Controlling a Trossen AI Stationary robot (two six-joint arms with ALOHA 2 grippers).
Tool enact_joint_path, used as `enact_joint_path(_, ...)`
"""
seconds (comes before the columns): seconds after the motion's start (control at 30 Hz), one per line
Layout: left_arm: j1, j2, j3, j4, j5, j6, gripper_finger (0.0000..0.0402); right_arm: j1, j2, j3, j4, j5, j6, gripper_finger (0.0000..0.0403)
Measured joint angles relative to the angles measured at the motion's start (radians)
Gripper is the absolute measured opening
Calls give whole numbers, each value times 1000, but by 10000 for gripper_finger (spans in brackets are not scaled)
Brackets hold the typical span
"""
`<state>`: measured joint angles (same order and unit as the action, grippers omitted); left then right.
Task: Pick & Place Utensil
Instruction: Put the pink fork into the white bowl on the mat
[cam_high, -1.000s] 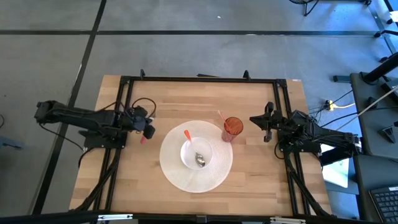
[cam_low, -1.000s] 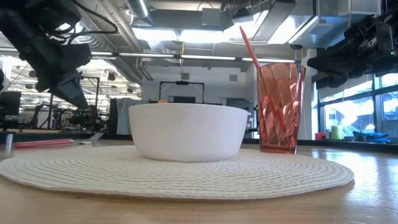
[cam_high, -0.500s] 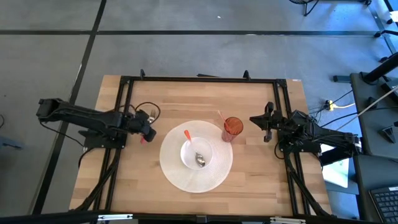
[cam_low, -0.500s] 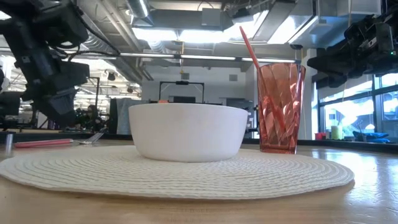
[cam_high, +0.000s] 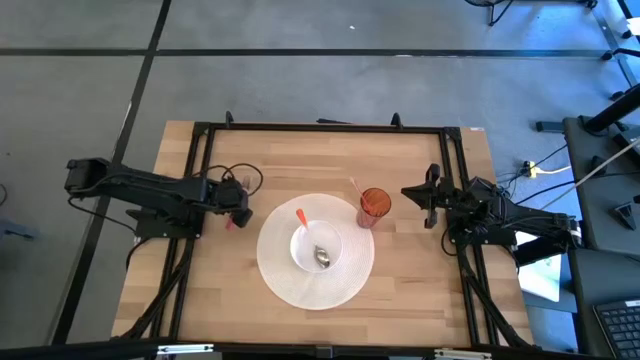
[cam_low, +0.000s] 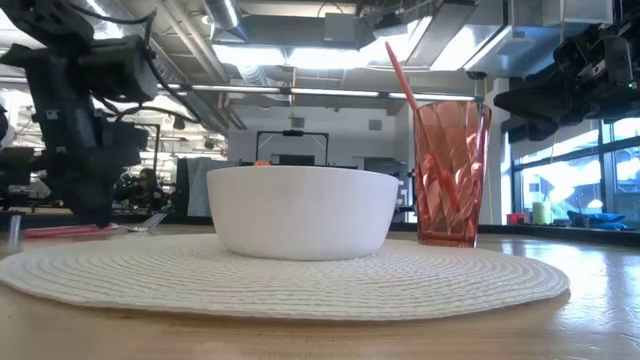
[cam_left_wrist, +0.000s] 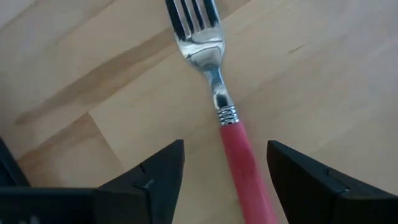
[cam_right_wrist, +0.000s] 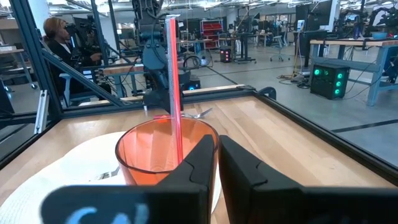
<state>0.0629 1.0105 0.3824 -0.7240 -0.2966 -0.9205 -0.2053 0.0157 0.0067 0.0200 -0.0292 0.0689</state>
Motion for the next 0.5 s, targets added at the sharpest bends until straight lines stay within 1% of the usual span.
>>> enact_joint_path(0.3, 23, 123, 5, 70, 12, 52, 206, 0, 0, 0, 0, 0, -1, 26)
enact_joint_path(0.4, 27, 155, 8, 78, 19, 57, 192, 0, 0, 0, 0, 0, -1, 26)
enact_joint_path(0.5, 27, 166, 10, 95, 20, 55, 166, 0, 0, 0, 0, 0, -1, 26)
